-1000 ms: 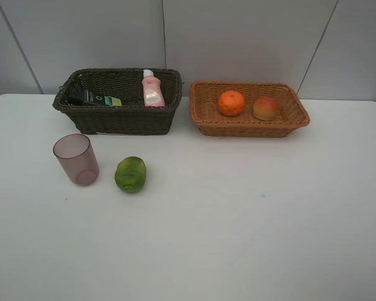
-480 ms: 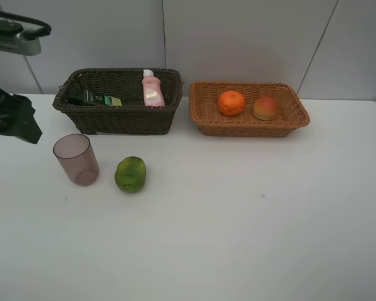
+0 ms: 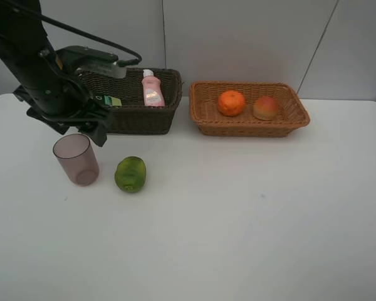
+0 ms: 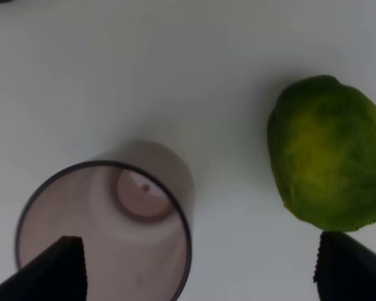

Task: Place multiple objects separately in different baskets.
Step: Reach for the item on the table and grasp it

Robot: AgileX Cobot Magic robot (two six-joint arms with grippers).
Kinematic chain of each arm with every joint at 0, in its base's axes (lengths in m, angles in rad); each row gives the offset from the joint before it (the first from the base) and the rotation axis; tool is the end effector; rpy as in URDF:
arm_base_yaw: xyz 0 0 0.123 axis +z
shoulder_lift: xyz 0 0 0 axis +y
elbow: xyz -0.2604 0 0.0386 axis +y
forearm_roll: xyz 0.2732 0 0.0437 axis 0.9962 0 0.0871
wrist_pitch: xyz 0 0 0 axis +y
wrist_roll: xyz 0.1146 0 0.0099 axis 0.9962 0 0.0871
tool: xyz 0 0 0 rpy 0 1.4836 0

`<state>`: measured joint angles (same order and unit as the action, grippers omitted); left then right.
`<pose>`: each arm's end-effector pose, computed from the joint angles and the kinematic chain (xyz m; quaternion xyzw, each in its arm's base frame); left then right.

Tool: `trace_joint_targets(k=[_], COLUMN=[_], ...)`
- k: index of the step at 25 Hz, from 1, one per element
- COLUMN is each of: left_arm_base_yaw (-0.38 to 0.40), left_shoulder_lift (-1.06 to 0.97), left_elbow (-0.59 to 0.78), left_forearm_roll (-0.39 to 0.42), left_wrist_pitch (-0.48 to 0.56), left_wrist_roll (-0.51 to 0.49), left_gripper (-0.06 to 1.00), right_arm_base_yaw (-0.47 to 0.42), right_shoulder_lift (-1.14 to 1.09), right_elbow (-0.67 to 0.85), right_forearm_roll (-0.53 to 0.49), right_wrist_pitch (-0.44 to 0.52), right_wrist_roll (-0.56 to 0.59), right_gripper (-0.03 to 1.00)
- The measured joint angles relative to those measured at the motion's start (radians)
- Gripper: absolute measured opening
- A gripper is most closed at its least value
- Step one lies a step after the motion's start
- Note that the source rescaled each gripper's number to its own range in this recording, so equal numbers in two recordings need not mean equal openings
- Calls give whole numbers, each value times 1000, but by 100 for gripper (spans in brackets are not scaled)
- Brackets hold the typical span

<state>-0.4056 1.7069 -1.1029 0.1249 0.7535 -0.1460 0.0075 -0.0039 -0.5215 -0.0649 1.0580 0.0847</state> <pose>0.3324 -0.1320 0.1472 0.1660 0.9735 0.0065 0.1571 0.0576 -0.0061 0.2859 0.0342 0.8447 -0.0078 0.5341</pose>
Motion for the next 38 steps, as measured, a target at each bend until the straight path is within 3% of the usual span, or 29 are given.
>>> trace_joint_targets(k=[9,31,34,37,38], left_arm_base_yaw=[-17,-17,-17,-17,-17], left_shoulder_lift=[126,210,212,222,227], left_elbow=[-5,-10,-10,-10,-10], left_forearm_roll=[0,30,30,28,27], left_wrist_pitch=[-92,-132,-133,-139,-140], left_wrist_roll=[-37,-48,-48,-48,-48], left_gripper=[95,94,87,59,46], right_arm_base_yaw=[0,0,0,0,0], right_shoulder_lift=[0,0,0,0,0], right_elbow=[0,0,0,0,0], right_forearm_roll=[0,0,0,0,0], right_wrist_pitch=[0,0,0,0,0], right_wrist_roll=[0,0,0,0,0], right_gripper=[83,83,83,83,83])
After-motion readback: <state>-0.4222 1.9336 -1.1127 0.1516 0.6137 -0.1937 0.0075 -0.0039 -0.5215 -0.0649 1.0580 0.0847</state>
